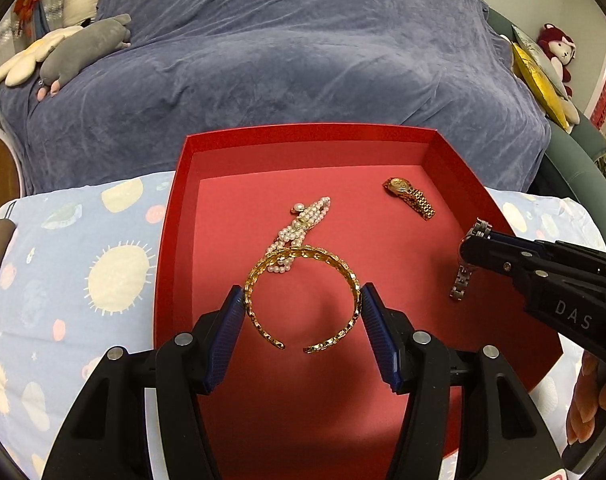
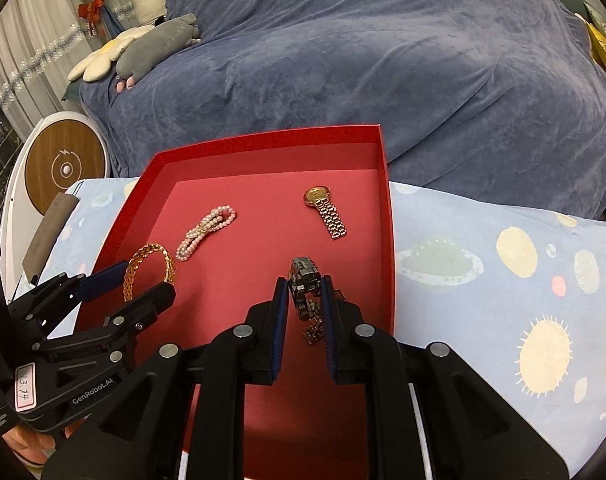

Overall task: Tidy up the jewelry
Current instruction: 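Carry the bangle and silver watch into the red box and open both tools, then withdraw both open tools from the box toward the remaining jewelry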

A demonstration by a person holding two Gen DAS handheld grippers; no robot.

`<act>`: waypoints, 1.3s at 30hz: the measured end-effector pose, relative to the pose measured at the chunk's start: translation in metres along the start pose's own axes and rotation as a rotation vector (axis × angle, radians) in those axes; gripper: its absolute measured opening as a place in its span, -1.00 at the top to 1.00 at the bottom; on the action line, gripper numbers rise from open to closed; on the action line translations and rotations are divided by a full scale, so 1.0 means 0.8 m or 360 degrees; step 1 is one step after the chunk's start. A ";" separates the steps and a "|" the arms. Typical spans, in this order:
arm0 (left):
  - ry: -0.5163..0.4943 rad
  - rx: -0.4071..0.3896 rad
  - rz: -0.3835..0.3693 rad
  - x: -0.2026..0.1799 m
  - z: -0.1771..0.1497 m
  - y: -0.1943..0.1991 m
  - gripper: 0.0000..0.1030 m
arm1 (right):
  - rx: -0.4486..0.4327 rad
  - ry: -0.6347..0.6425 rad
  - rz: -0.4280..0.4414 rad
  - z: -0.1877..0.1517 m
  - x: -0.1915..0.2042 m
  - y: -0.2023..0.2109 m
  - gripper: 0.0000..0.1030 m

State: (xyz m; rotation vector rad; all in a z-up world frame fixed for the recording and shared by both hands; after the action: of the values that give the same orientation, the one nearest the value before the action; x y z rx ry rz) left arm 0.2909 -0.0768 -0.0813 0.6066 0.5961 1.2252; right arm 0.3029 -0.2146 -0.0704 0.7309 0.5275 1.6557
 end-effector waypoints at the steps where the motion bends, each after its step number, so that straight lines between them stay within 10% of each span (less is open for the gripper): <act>1: 0.0007 0.0002 0.0001 0.001 -0.001 -0.003 -0.11 | -0.0030 0.0009 -0.0012 0.002 -0.001 0.001 0.68; 5: 0.0045 -0.0024 0.0062 0.013 0.002 -0.003 -0.22 | -0.0137 -0.0004 -0.0046 0.015 -0.010 0.014 0.23; 21: 0.0189 -0.0244 0.0151 0.055 0.027 0.137 -0.32 | -0.0236 0.0043 -0.0079 0.027 0.012 0.144 0.08; 39: 0.0274 -0.0101 0.0110 0.059 -0.120 0.207 -0.34 | -0.0018 0.0027 -0.0057 -0.148 0.058 0.208 -0.05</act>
State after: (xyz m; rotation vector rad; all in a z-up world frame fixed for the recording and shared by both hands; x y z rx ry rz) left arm 0.1233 0.0160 -0.0355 0.4745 0.6816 1.3653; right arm 0.0979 -0.1981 -0.0302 0.6958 0.5398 1.6314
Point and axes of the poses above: each gripper's, at about its wrist camera, not at the fingertips, and y roughly against the way its jaws point, x to its left, z to its top, the point moved 8 cm from there along -y, roughly the way its jaws point, and after that the axes turned 8 degrees about -x, right-handed, at the moved point
